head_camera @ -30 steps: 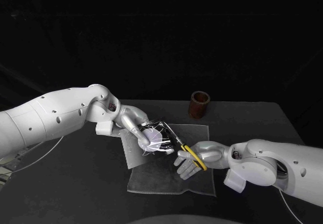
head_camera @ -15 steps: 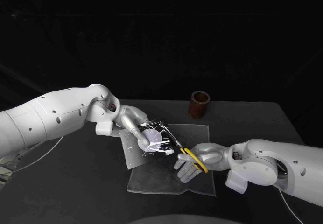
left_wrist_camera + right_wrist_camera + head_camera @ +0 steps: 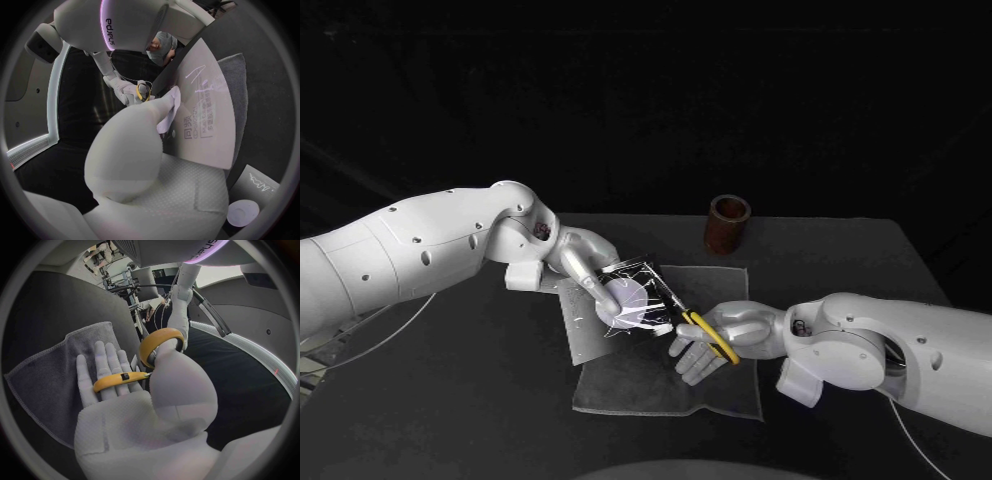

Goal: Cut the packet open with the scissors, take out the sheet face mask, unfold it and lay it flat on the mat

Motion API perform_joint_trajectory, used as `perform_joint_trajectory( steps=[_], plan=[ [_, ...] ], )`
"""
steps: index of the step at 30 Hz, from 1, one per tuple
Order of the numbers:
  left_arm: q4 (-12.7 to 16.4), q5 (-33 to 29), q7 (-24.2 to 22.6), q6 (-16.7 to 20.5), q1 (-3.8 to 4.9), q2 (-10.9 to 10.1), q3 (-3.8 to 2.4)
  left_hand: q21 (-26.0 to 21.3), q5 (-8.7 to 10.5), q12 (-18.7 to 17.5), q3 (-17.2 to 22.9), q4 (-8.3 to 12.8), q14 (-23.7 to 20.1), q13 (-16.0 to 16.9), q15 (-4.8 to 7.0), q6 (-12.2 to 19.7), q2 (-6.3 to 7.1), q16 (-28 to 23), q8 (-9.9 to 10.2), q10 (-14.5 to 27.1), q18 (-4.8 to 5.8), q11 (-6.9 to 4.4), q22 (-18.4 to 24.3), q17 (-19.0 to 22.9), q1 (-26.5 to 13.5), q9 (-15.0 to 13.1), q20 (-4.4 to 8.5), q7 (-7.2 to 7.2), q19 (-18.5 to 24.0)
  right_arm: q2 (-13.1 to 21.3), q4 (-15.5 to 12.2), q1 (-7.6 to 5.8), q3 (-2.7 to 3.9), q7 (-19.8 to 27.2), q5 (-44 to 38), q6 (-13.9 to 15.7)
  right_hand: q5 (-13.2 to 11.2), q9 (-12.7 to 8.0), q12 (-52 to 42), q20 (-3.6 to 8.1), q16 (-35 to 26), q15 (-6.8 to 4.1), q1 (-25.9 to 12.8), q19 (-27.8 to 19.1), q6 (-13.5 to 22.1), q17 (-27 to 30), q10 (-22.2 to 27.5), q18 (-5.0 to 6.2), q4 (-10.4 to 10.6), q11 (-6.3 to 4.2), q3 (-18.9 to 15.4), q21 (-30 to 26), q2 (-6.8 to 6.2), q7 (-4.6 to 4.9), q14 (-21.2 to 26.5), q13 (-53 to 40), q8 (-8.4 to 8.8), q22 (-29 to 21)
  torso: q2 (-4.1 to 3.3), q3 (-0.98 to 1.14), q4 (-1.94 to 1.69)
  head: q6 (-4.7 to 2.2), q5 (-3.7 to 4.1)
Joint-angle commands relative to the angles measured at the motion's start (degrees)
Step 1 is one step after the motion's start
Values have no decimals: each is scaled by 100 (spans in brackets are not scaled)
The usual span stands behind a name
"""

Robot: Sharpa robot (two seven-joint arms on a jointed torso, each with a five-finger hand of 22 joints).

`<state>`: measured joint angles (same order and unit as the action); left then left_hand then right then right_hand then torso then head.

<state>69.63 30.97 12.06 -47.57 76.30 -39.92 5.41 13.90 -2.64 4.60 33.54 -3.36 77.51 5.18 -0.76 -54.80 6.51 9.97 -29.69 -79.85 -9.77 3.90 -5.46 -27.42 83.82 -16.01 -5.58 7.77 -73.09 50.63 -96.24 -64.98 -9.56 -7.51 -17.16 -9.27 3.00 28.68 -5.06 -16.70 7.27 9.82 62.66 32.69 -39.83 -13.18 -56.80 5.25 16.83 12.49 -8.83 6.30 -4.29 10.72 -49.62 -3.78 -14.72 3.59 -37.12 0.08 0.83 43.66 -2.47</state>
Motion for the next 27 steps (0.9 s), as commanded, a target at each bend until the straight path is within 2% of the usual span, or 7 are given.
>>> perform_joint_trajectory(
  steps=[1, 12, 16, 21, 27],
  plan=[
    [26, 5, -5, -151, 3, 5, -4, 31, -20, 36, 26, 63, 8, 7, 41, -22, -41, 28, -28, -73, -64, -44, -7, -9, -8, -244, 9, 0, -45, -38, 42, -17, 17, 230, 25, -13, -26, -5, -33, 2, -15, 172, 3, -19, -28, 10, -31, 336, -7, 24, 29, -20, 81, 543, 193, -2, -33, 6, -2, 0, 8, 6, -1],
    [52, 23, 0, -180, 3, 21, -4, 31, -20, 36, 26, 63, 8, 7, 41, -22, -41, 28, -28, -73, -64, -44, -7, -9, -8, -244, 9, 0, -45, -192, 134, -37, 35, 300, 48, -47, -26, -6, -41, 2, -15, 172, 20, -47, -36, 18, -38, 335, -12, 22, 24, -26, 124, 540, 195, -2, -41, 4, 7, 0, 7, 11, 8],
    [66, 57, -18, -180, 3, 32, -4, 33, -19, 35, 26, 68, 8, 11, 41, -21, -42, 29, -27, -73, -63, -44, -7, -15, -13, -252, 11, 0, -45, -257, 190, -46, 38, 316, 49, -45, -27, -6, -44, 2, -15, 172, 29, -54, -39, 22, -41, 335, -14, 21, 22, -28, 144, 539, 196, -2, -45, 3, 9, -6, 8, 14, 11],
    [78, 78, -18, -198, 3, 47, -4, 33, -19, 35, 26, 68, 8, 11, 41, -21, -42, 29, -27, -73, -63, -44, -7, -15, -13, -252, 11, 0, -45, -342, 275, -63, 42, 370, 56, 5, -27, -6, -65, 3, -7, 168, 54, -41, -61, 33, -65, 337, -18, 13, -2, -27, 219, 531, 184, -5, -65, 7, 6, -6, 5, 17, 12],
    [89, 84, -8, -213, 4, 48, -4, 33, -19, 35, 26, 68, 8, 11, 41, -21, -42, 29, -27, -73, -63, -44, -7, -15, -13, -252, 11, 0, -45, -393, 344, -76, 48, 457, 85, 96, -27, 1, -147, 4, 80, 118, 151, 100, -167, 44, -189, 378, -35, -38, -132, 16, 392, 481, 38, -10, -146, 34, 3, -6, 3, 20, 14]
  ],
)
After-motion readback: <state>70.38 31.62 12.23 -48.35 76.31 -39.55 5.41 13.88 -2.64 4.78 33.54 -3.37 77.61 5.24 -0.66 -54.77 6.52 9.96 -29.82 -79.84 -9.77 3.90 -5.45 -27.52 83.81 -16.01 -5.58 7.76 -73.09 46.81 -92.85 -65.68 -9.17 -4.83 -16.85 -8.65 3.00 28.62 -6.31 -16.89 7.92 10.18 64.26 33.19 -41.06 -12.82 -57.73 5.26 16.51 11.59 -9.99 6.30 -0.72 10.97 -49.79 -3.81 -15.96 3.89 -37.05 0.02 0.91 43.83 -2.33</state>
